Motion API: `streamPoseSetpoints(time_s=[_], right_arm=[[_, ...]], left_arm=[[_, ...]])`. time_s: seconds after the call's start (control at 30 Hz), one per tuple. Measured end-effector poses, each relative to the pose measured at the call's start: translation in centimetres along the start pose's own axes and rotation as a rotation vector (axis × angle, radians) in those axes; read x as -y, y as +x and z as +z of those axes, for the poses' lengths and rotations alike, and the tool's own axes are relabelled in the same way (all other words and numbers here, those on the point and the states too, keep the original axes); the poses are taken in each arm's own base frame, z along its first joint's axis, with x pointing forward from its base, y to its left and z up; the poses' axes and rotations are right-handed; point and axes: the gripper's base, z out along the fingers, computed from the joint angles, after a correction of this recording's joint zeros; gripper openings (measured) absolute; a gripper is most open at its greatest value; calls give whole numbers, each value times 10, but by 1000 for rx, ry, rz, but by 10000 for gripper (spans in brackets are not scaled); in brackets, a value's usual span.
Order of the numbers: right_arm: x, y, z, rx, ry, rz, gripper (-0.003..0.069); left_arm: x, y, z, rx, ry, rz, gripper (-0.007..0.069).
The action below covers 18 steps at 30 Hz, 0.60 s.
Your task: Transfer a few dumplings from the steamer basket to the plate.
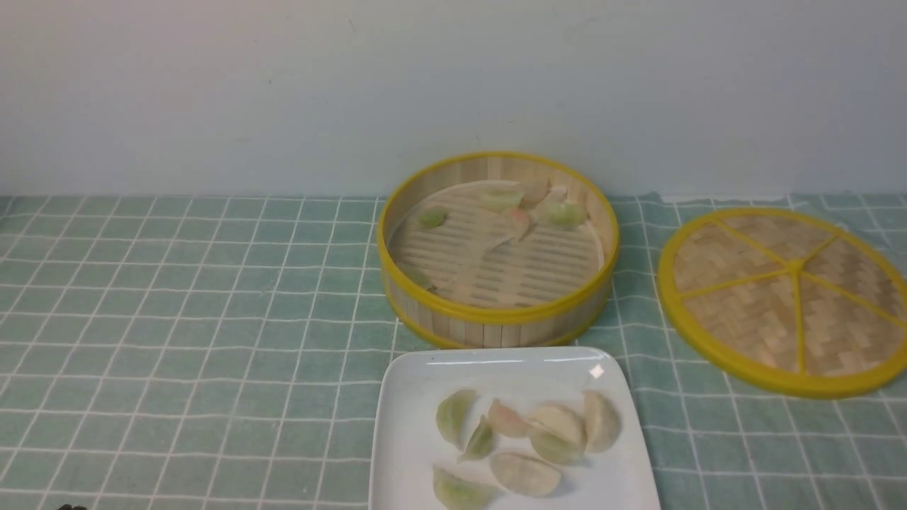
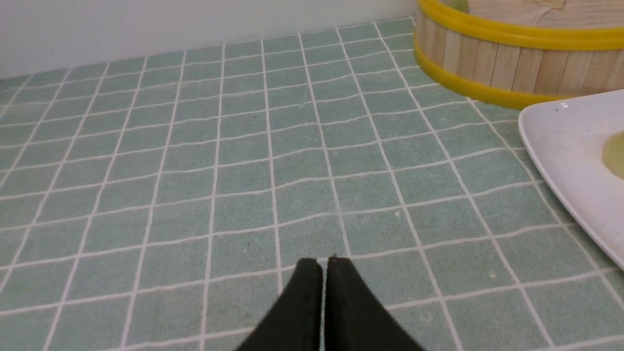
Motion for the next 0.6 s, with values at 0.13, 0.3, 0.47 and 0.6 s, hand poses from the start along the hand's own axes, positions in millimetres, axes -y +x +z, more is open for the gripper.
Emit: streamPoseSetpoints(time_s=[0.13,0.3,0.47,0.6], right_arm=[[0,0,0,0,-2,0,-15],[0,0,0,0,-3,2,-15],[0,0,0,1,-3,4,-15],[0,0,0,1,-3,4,-15]], left_arm=[[0,0,0,0,0,0,-6],[0,0,0,0,0,0,-6],[0,0,0,0,0,0,-6],[0,0,0,0,0,0,-6]])
